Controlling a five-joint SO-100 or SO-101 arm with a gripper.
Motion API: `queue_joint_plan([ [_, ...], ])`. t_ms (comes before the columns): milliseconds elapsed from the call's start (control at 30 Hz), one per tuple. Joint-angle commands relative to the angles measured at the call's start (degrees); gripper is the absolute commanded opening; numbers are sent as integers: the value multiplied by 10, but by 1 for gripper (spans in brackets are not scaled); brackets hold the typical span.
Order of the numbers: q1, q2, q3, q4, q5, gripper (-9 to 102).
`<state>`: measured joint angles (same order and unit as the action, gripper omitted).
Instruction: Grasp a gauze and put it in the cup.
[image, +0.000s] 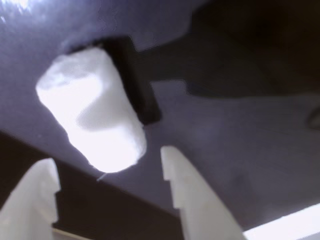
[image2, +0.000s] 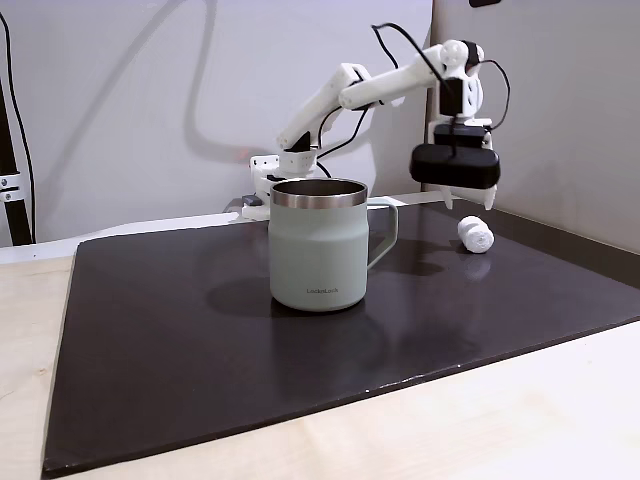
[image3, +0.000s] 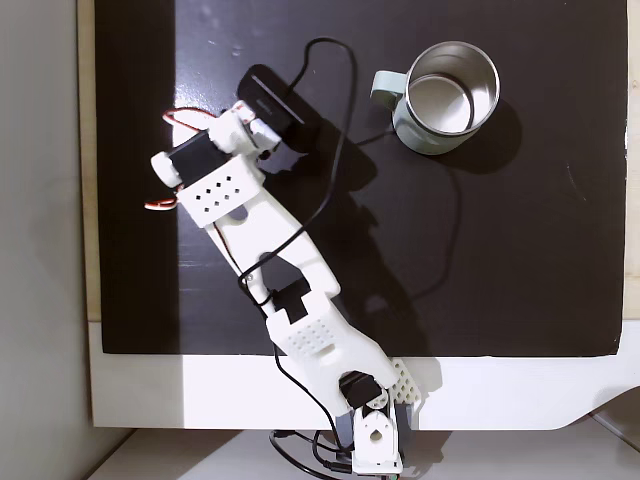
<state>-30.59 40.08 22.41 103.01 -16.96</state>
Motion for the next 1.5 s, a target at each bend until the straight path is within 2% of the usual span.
queue_joint_plan([
  [0,-4,-12,-58,5,-9,24],
  [267,-9,-69,-98,4,-18,26],
  [600,-24,-120,-132,4,-14,23],
  [800,-25,-136,-140,4,-12,15],
  [1000,-18,-136,-140,4,-8,2],
  [1467,11,24,-71,5,13,0],
])
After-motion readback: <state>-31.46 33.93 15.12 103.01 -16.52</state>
